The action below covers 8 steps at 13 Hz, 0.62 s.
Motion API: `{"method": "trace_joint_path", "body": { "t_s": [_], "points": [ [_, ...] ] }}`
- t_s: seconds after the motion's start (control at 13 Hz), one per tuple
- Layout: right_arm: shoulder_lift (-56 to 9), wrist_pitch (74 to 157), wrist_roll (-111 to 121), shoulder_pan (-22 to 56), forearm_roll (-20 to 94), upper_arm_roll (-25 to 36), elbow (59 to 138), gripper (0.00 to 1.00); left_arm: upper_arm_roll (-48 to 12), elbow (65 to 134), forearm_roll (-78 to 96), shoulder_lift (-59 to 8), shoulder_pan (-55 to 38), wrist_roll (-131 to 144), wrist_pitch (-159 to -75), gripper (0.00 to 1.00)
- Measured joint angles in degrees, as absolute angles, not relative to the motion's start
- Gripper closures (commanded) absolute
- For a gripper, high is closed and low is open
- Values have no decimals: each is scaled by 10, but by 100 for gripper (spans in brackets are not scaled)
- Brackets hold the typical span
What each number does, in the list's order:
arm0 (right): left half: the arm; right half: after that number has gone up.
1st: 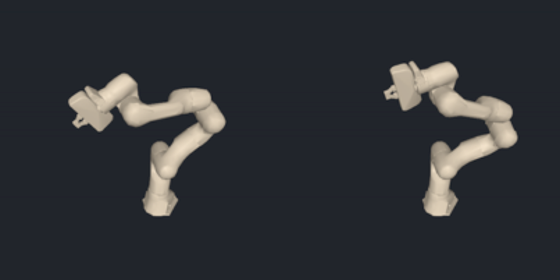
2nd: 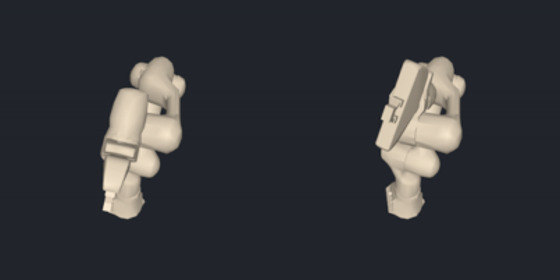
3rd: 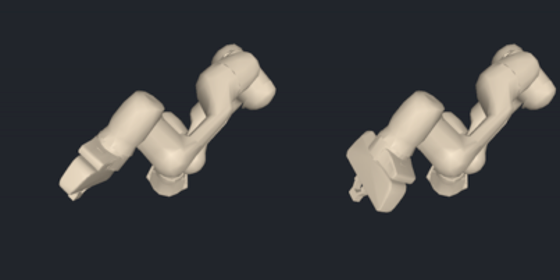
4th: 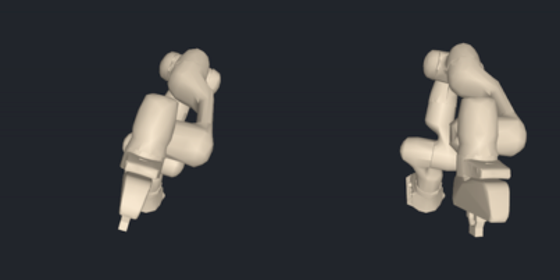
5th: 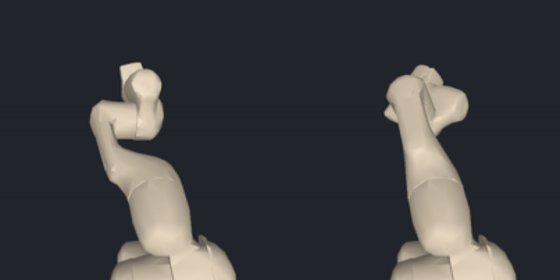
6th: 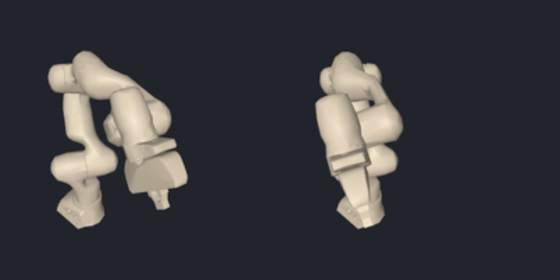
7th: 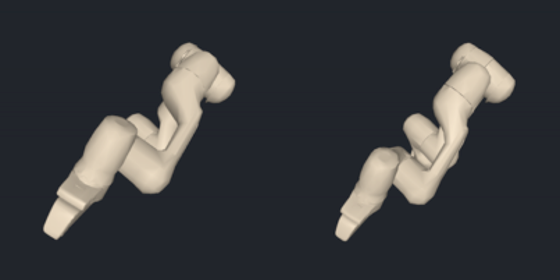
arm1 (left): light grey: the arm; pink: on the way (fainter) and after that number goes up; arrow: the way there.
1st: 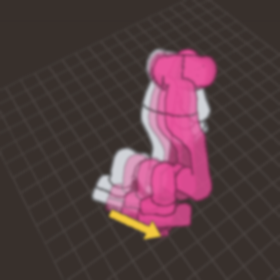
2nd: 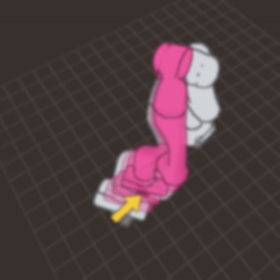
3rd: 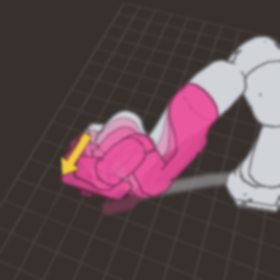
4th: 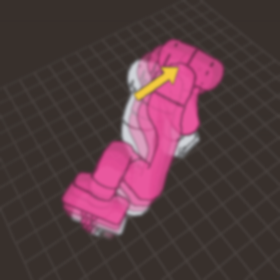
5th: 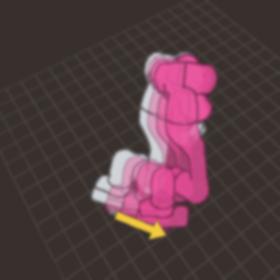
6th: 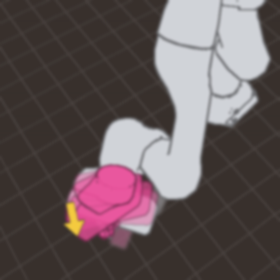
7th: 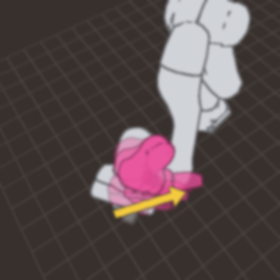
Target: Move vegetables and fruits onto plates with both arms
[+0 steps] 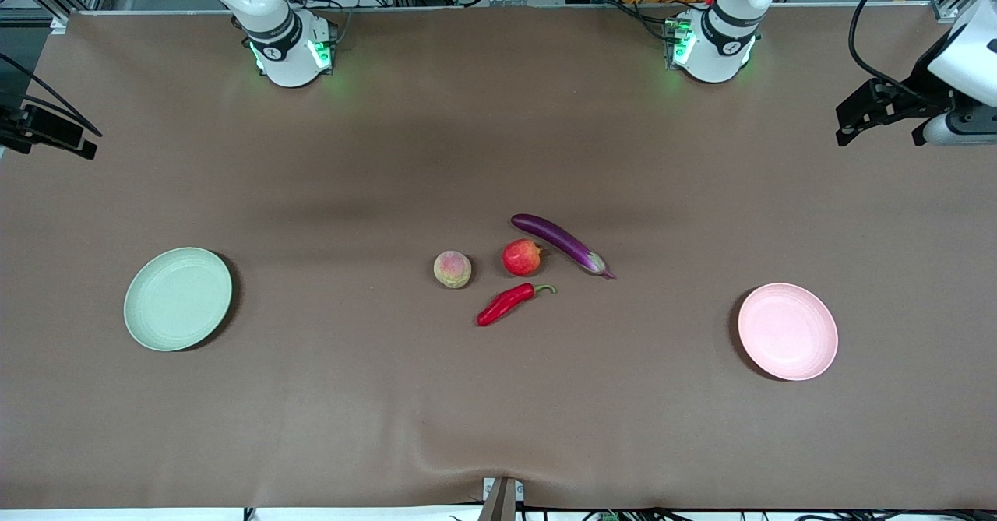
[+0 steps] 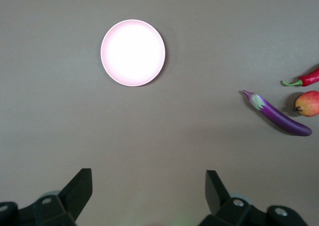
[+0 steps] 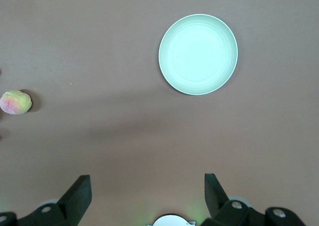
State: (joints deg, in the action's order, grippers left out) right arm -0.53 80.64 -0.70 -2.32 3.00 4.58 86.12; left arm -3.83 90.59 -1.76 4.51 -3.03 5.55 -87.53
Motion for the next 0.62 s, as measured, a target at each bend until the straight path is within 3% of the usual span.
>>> {"method": "trace_joint_path", "body": {
  "t_s": [0.62],
  "points": [
    [-5,809,-7,-23,30,45,861,0,-38,905,-18,45,-30,55,-860,0]
  ]
}}
